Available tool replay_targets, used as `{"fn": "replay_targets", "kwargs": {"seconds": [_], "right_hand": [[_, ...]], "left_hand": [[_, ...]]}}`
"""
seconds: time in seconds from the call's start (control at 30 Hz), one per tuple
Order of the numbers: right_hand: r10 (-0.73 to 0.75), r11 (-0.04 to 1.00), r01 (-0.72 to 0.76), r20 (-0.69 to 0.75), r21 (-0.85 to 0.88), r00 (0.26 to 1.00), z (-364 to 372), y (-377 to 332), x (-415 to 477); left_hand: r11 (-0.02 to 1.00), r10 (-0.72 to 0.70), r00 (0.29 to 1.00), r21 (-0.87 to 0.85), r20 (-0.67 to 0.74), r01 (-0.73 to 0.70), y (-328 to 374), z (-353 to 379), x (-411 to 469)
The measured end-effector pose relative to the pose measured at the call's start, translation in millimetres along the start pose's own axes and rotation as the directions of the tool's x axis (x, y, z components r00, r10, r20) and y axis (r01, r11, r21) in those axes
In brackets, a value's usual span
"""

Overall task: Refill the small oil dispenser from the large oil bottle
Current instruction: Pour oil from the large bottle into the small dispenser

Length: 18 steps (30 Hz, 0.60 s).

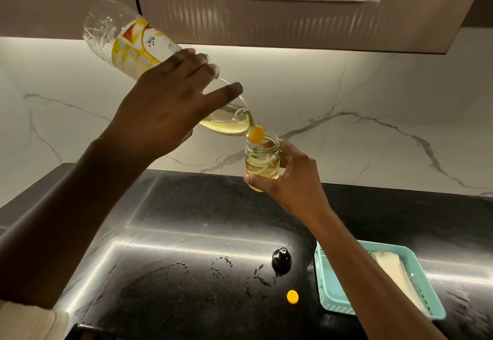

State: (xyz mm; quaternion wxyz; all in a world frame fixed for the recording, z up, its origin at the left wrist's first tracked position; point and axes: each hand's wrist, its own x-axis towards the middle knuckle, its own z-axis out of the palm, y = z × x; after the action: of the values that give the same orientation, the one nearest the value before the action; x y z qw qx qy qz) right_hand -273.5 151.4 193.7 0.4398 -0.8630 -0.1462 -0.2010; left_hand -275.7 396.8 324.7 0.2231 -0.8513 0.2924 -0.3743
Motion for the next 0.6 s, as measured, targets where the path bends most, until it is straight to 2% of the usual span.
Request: {"fn": "replay_targets", "kwargs": {"seconds": [0.6], "right_hand": [[-0.002, 1.0, 0.002, -0.015, -0.004, 1.0, -1.1, -2.2, 0.9]], "left_hand": [[1.0, -0.016, 1.0, -0.017, -0.013, 0.015, -3.7, 0.7, -2.0]]}}
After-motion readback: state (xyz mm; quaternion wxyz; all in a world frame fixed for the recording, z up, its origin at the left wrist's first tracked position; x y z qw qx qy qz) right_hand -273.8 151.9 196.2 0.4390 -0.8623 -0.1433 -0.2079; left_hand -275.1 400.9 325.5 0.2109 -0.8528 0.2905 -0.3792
